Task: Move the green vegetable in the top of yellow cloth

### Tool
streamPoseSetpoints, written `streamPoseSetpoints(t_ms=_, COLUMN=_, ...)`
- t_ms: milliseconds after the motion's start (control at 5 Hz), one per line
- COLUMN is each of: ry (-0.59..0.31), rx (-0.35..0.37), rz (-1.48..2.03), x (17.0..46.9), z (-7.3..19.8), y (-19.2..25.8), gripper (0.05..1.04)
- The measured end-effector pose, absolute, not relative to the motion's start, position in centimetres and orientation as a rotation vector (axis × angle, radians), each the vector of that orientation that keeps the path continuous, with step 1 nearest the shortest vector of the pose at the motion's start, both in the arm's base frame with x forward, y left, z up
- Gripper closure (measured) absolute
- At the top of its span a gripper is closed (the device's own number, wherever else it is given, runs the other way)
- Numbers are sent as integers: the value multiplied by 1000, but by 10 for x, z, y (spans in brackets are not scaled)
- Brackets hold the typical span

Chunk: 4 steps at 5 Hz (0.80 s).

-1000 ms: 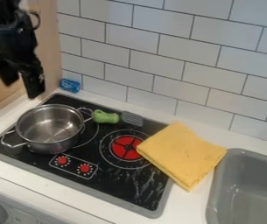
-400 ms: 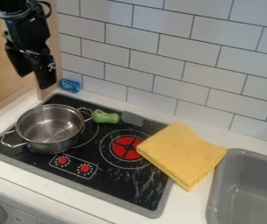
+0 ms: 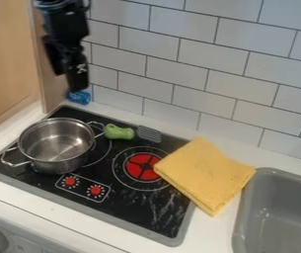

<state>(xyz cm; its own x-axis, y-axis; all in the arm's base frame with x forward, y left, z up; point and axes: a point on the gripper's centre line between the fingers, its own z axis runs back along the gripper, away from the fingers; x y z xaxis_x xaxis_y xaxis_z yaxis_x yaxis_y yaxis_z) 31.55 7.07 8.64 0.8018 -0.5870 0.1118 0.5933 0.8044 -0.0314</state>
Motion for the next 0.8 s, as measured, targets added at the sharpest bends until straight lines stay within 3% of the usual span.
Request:
streamPoseSetpoints(t_ms=400, ry=-3, rx=-42, rz=-928, x=334, z=59, y=31, gripper=85)
streamPoseSetpoints(t_ms=800, ry=92, rx=-62, rz=-1040, x=346, z=28, y=22, gripper=85)
